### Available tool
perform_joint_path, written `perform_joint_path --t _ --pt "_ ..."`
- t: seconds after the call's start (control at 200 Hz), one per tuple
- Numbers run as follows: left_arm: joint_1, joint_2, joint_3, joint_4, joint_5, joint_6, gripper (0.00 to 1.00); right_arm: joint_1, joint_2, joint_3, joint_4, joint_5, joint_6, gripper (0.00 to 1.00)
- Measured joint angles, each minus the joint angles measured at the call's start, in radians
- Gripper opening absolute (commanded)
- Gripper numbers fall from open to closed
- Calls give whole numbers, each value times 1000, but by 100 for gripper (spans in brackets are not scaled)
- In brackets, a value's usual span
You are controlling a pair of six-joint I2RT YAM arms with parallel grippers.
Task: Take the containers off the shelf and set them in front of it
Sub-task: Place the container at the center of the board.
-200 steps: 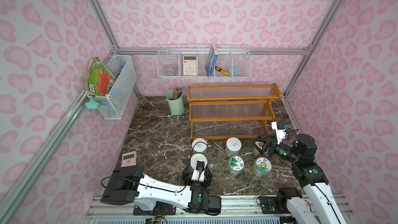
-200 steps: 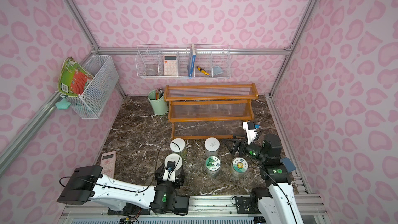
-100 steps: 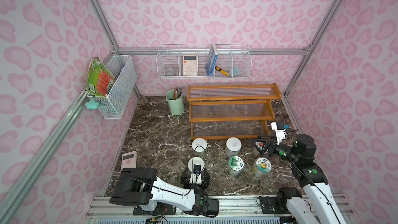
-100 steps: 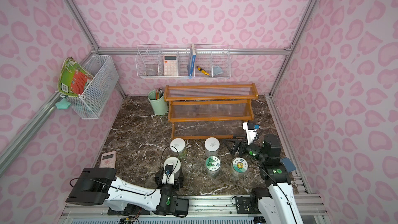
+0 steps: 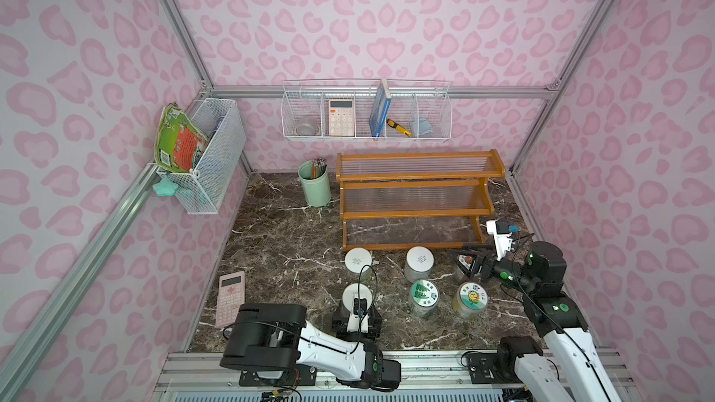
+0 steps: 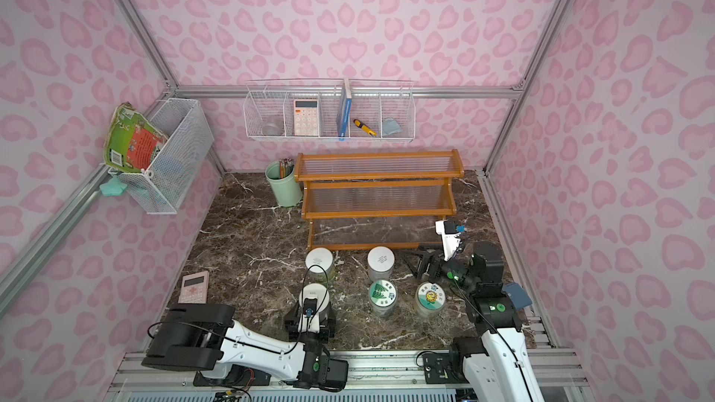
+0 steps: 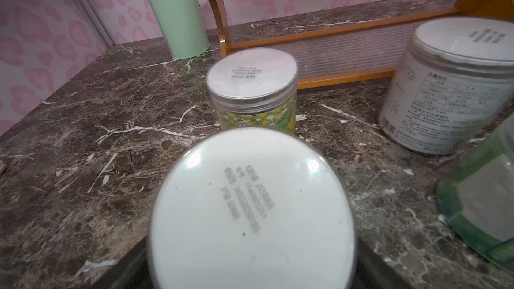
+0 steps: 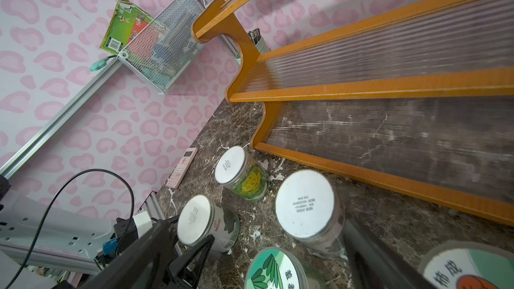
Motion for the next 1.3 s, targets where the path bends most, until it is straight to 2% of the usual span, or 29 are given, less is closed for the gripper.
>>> perform_joint_path --t 0.405,0.83,1.06,1.3 --pt "-21 85 106 -358 -26 -281 99 0 -1 0 0 0 0 99" --pt "-93 210 241 -735 -78 -313 99 3 1 3 0 0 0 99" --pt "-96 86 268 -780 -114 -313 99 3 2 14 -2 0 0 99" --pt "-68 -149 307 -780 -138 -312 99 3 4 15 -1 3 0 99"
